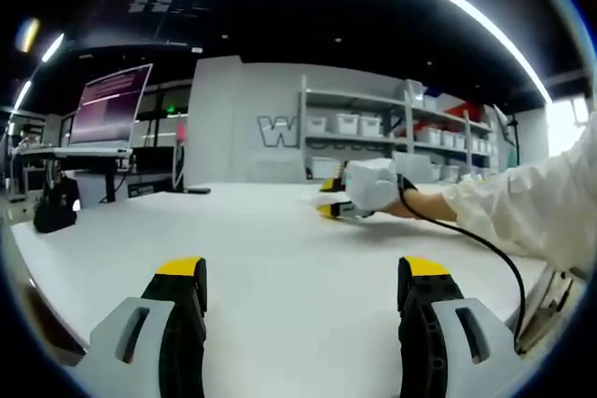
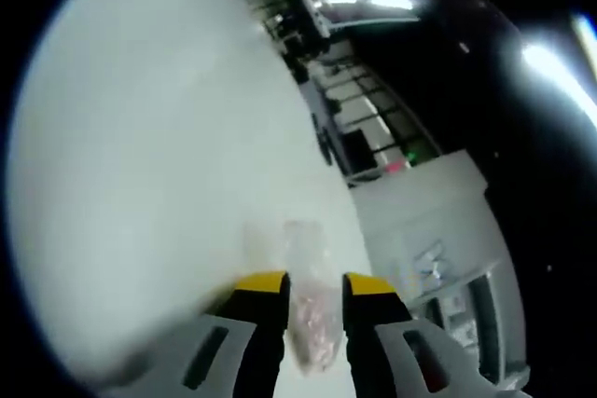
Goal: Open the resealable bag by pulling the two sides of the seal apart until the entire bag opening is separated and visibly accessible.
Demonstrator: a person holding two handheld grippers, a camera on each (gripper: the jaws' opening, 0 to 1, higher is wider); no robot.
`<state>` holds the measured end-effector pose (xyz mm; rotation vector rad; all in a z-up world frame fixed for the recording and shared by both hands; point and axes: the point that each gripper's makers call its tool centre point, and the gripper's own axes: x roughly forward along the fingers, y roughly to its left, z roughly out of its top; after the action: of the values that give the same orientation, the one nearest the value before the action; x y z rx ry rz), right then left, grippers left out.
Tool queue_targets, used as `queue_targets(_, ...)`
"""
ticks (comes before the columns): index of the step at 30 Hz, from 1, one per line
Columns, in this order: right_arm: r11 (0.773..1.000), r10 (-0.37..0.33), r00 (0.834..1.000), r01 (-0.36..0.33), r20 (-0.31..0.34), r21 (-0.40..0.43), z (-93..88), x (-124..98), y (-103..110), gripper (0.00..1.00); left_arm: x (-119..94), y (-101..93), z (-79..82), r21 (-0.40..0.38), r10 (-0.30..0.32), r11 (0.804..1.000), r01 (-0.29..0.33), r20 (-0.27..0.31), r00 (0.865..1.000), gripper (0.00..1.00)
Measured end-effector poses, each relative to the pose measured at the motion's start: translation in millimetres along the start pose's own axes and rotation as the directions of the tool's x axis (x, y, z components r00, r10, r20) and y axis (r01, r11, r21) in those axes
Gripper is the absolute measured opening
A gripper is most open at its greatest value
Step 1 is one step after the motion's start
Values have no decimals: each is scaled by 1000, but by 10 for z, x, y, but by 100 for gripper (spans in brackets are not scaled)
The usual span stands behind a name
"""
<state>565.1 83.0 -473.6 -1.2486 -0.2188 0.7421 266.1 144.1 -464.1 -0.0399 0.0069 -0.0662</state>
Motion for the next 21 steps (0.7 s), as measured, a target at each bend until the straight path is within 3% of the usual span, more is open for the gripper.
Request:
queue_targets(4, 999, 11, 1000, -11, 8, 44, -2, 5, 37, 9, -3, -6, 5, 2, -2, 1000, 2, 0, 1000, 83)
queue_targets(13, 995, 11, 1000, -13, 24, 94, -10, 14, 51, 4, 4, -3, 29, 7, -1, 1000, 1, 3, 1000, 83)
queue_targets(15, 987, 9, 1000, -13, 24, 158, -30, 12, 62, 2, 8, -14, 35, 9, -5, 1000, 5, 3, 1000, 83)
queue_targets(21, 970, 3, 999, -13, 38, 244, -62, 29, 45, 0, 9, -9, 47, 12, -4, 1000, 4, 3, 1000, 83)
